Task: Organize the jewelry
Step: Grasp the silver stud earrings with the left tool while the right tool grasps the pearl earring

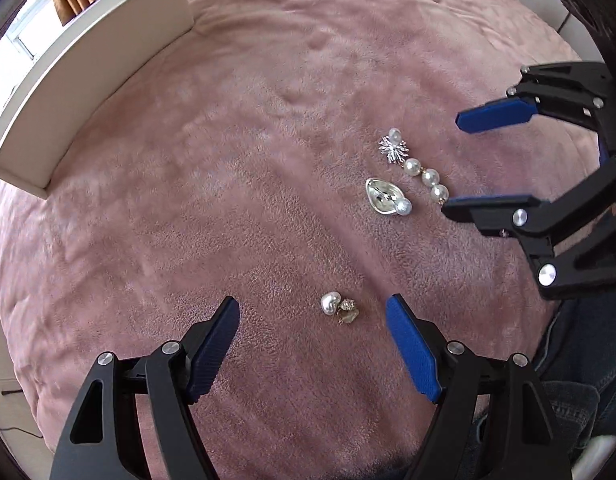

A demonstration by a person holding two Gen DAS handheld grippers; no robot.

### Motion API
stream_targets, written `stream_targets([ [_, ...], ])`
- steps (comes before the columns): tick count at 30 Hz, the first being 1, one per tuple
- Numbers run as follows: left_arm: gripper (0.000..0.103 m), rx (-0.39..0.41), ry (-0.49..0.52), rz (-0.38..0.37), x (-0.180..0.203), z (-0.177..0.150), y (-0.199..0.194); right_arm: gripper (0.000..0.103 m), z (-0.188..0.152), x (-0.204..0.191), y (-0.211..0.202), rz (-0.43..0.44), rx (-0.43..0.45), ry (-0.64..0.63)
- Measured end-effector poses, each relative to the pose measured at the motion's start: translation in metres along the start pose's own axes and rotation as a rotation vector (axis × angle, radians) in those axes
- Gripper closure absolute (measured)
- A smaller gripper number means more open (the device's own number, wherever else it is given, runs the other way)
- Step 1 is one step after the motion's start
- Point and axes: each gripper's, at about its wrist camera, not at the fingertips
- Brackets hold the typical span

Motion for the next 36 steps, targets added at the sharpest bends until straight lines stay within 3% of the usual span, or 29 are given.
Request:
stream_targets([
  [13,0.028,-0.113,0.017,0.011,-0.003,0.000,0.039,0.045,0.003,-0.003,0.023,0.014,-0.036,-0.017],
  [15,0.030,-0.122,0.031,0.012,-0.004,0.000,0.043,0.049,0.002,-0.006,0.026,0.014,-0.041,-0.023],
  [17,0.033,-0.129,0.051,0.012,-0.006,0.001,0.047,0.061,0.003,-0.008,0.026,0.019,-0.044,-0.024],
  [23,0.047,-0.138,0.107,0.018,-0.001,0.004,0.053,0.088,0.003,-0.009,0.028,0.015,-0.053,-0.025],
  [28,0.078,-0.136,0.121,0.037,-0.001,0.009,0.050,0.091,-0.001,-0.012,0.026,0.004,-0.044,-0.037],
  [36,0.079,-0.112,0.129,0.048,-0.004,0.006,0.040,0.091,-0.006,-0.013,0.016,0.006,-0.037,-0.028],
])
Point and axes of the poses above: each gripper's, at about its wrist camera, not at the fingertips, and y roughly the way its jaws point, x to its right, z to its top, and after that the axes turned 3 degrees about x, right-handed
